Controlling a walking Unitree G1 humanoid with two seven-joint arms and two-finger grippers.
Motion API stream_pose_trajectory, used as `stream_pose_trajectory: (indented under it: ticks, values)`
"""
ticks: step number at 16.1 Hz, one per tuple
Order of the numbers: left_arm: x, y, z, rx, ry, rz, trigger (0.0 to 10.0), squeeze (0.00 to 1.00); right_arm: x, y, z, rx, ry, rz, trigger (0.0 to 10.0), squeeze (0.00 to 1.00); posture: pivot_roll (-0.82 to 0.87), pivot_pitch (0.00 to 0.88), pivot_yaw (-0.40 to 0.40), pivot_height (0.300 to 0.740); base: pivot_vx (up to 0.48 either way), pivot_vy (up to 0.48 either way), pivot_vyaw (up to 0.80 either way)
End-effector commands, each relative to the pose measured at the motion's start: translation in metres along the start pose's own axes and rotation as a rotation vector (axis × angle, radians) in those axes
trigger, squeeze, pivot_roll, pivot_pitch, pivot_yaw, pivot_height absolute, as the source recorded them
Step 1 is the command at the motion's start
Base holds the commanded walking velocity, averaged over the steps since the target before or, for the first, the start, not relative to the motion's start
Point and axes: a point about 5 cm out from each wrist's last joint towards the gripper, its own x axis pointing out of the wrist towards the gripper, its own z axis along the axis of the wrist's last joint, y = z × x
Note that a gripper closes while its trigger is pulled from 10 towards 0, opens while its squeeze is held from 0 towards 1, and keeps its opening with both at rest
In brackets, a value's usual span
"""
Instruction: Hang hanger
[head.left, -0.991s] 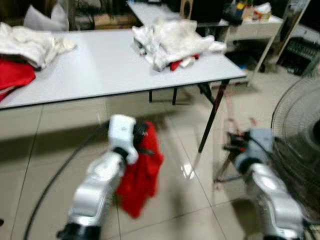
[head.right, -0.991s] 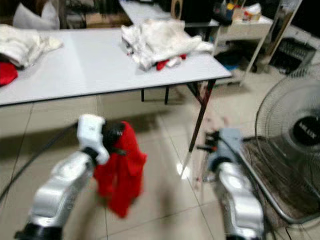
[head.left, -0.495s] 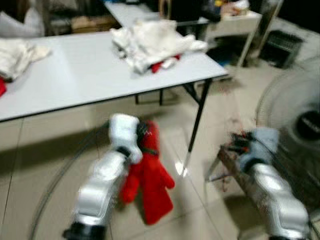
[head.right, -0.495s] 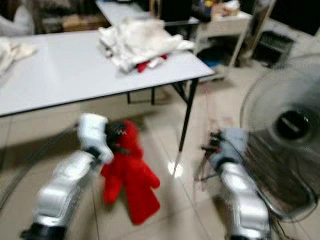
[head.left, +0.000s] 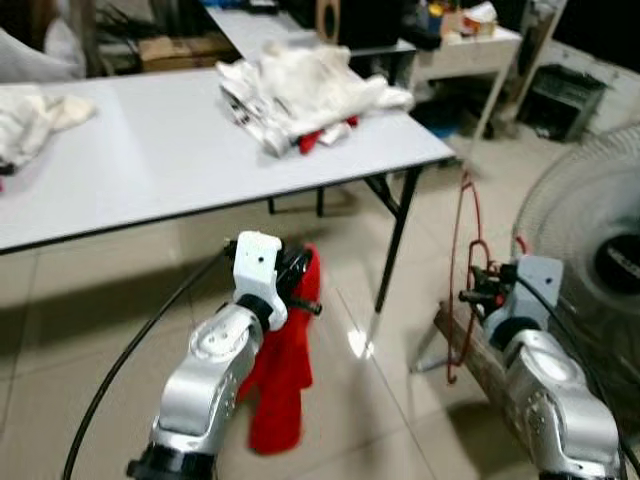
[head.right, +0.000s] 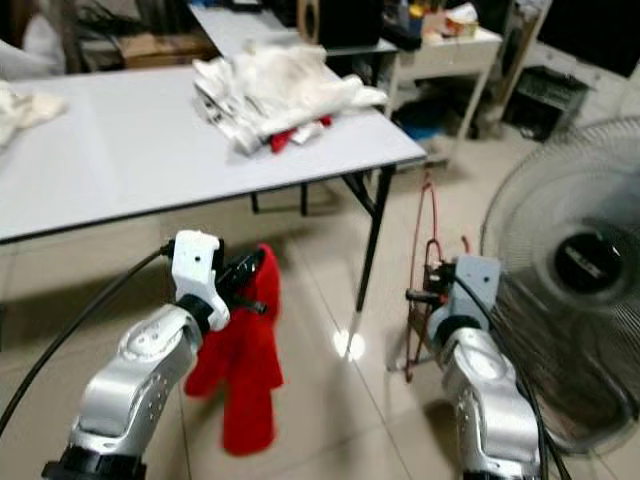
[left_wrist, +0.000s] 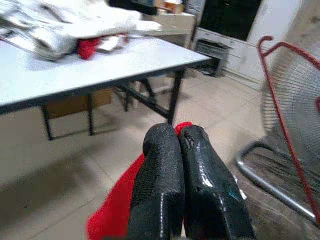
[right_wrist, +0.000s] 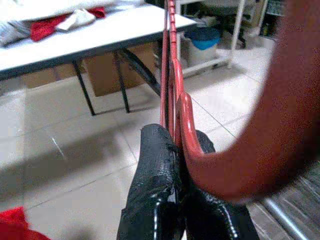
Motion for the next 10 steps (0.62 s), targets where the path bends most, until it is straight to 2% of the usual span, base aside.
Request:
stream_pose_trajectory:
  ticks: [1,10]
  values:
    - [-0.0005,0.003,0.0069,0.009,-0.026,0.003,10.0,0.0,0.0009,0.0061,0.0033,-0.001,-0.016,0.017,10.0,0.0,-0.09,0.02,-0.033,0.74,0.277,0.0,0.0]
    - [-0.001,0.0026,0.0064,0.007,-0.025,0.001,10.0,0.0,-0.0001,0.0061,0.0025,-0.004,-0.015,0.015,10.0,0.0,-0.09,0.023,-0.033,0.74,0.276,0.0,0.0]
